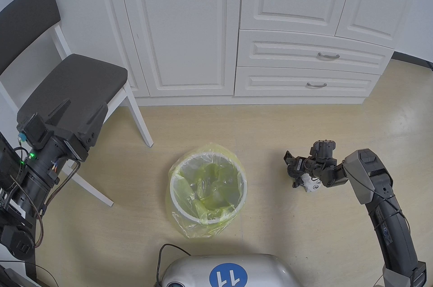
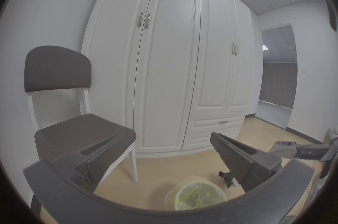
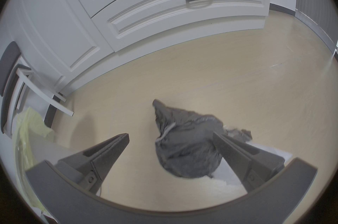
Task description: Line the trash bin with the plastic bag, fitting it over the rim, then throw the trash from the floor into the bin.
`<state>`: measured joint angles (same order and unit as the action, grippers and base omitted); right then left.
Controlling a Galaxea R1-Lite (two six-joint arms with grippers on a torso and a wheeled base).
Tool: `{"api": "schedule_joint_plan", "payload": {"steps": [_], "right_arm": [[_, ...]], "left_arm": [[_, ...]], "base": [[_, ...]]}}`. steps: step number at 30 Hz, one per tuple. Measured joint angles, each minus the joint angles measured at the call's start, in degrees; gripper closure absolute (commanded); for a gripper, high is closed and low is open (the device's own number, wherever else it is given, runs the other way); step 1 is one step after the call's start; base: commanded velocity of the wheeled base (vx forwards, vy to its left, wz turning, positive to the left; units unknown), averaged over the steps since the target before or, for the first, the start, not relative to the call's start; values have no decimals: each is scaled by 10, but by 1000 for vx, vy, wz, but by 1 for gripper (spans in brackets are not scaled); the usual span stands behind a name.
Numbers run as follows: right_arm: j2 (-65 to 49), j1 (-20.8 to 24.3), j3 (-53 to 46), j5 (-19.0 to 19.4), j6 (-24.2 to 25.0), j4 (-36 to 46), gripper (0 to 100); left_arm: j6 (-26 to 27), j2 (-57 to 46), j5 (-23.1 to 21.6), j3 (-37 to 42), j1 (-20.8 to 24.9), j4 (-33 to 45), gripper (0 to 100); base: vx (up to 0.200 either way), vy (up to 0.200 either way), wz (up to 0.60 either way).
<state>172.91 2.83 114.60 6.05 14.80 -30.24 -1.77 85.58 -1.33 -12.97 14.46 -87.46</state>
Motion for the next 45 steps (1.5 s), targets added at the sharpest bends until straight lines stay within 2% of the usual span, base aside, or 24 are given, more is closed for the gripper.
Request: {"api": "schedule_joint_plan", "payload": {"steps": [6,12,16,23,24,29,33,37,45], "right_arm": [[2,-8,0,6,-13,12,0],[7,-18,0,1,-79,61,0],[9,-21,0,-4,-86,91,0],[10,-21,0,-9,-87,94,0],[10,-19,0,-9,-87,95,100],[10,-17,0,-12,-88,96,100],[10,-16,0,-37,-90,106,100],[8,-15,0,-56,-119,106,100],[-39,-15,-46,-51,-128,105,100]], "left_arm": [[5,15,0,14,-3,-2,0],[5,13,-1,20,-1,-3,0],[5,7,-1,22,1,-3,0],[5,-1,-1,20,1,-3,0],[5,-3,-1,20,2,-3,0],[4,-12,-1,21,5,-3,0],[5,-26,-1,23,8,-3,0],[6,-35,-1,23,9,-3,0],[7,-38,-1,23,9,-2,0]], "base": [[0,0,0],[0,0,0],[0,0,0],[0,0,0],[0,0,0],[0,0,0],[0,0,0],[0,0,0],[0,0,0]]}}
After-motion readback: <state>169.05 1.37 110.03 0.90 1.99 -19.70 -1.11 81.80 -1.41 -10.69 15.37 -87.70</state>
